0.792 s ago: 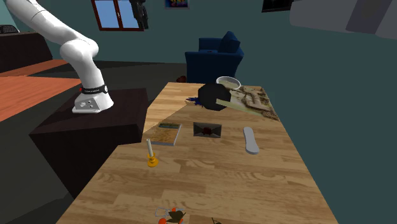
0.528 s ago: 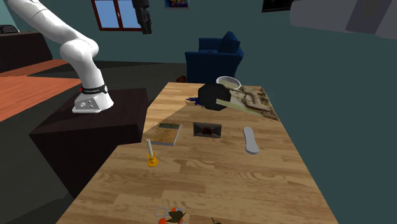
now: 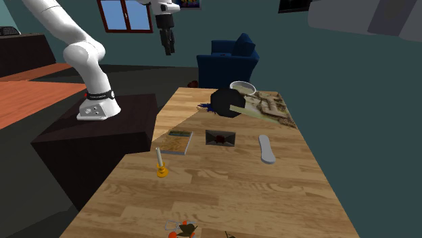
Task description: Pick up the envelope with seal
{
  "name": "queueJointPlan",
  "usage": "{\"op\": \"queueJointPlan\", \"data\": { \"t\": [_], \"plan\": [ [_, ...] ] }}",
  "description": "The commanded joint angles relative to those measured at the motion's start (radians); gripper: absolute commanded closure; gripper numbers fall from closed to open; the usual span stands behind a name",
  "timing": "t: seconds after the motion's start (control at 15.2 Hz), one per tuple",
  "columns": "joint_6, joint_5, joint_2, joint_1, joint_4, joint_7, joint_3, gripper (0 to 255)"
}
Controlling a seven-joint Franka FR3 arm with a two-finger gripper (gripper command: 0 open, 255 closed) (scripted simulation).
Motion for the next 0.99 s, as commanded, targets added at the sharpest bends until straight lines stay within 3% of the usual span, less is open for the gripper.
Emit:
{"op": "queueJointPlan", "data": {
  "t": [0.0, 0.46, 0.92],
  "plan": [
    [0.067, -0.001, 0.066, -0.005, -0.003, -0.012, -0.02, 0],
    [0.25, 0.029, 0.319, -0.014, 0.053, -0.058, -0.077, 0],
    [0.387, 0.113, 0.594, -0.034, 0.17, -0.131, -0.109, 0]
  ]
}}
